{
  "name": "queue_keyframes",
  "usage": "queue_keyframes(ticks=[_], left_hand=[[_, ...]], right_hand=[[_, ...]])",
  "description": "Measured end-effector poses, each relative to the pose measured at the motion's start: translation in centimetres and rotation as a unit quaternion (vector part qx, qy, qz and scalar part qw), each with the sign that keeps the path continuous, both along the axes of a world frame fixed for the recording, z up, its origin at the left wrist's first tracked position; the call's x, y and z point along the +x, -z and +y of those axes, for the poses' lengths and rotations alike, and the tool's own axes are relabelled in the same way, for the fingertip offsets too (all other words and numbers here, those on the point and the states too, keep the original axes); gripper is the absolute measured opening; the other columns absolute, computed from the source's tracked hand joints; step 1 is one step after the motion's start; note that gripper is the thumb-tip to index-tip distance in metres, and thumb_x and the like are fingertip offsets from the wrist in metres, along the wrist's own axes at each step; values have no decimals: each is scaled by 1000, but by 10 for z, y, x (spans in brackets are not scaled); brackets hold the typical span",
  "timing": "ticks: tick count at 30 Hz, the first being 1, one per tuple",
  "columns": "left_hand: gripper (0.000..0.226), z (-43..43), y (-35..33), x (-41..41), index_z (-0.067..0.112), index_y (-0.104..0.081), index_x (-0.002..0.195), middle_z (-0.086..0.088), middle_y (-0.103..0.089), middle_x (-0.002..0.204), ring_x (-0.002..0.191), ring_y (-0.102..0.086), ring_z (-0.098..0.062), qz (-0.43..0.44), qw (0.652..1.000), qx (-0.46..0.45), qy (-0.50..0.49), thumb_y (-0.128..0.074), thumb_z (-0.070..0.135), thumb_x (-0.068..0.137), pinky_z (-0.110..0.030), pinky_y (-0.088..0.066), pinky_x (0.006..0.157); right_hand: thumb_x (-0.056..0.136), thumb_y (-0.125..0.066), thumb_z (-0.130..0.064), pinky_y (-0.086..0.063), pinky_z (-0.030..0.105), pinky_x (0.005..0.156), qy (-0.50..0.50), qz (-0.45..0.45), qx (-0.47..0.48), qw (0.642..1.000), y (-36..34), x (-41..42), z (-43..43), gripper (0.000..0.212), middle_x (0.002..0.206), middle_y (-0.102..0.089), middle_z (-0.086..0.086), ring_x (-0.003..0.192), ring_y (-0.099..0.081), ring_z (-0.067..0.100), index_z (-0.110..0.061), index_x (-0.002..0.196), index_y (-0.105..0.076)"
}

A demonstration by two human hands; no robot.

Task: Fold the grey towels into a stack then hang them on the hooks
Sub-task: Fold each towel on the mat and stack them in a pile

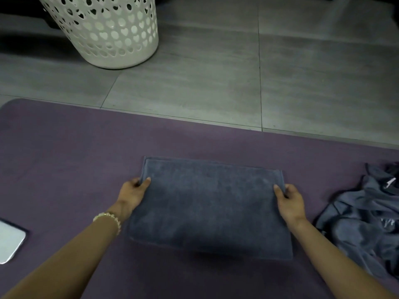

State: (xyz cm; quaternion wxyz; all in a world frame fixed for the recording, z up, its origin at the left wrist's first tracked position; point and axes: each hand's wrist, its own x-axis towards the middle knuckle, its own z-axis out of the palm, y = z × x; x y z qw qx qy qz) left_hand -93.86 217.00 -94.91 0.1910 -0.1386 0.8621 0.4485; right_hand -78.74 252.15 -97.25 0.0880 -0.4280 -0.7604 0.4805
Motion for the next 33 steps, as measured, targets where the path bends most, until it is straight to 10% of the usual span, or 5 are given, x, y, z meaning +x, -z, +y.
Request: queue_keyframes(ticks=[5, 14, 21, 33], left_hand=[[11, 3, 1, -5, 8, -57, 92, -1, -60, 77, 70, -54, -15, 80, 996, 28, -13, -52, 17, 97, -15, -44, 60], [28, -33, -2, 16, 9, -66, 83, -3, -66, 78, 71, -62, -17, -130, 990, 33, 33, -66, 36, 87, -25, -49, 61], [25, -43, 8, 63, 3, -56, 76, -7, -60, 67, 64, -54, -19, 37, 998, -38, 44, -55, 20, 94, -12, -42, 52], [26, 4, 2, -19, 10, -64, 99, -2, -65, 91, 81, -60, -14, -38, 998, 44, -29, -65, 33, 88, -26, -46, 78]], right_hand=[[97, -50, -22, -37, 20, 57, -3, 25, 39, 999, -6, -11, 0, 21, 66, -47, -3, 62, -43, 11, -12, 79, -45], [89, -63, -37, -39, 31, 58, -12, -88, -36, 995, -7, 15, 2, 38, 66, -55, 4, 65, -50, 19, -3, 73, -56], [90, -63, -26, -36, 21, 52, -36, -88, 19, 995, -12, 67, -24, 35, 57, -54, -5, 56, -51, 8, -17, 59, -49], [87, -67, -30, -47, 25, 64, 32, -13, -67, 997, -6, -14, 9, 27, 70, -60, 5, 66, -52, 15, -6, 77, -62]])
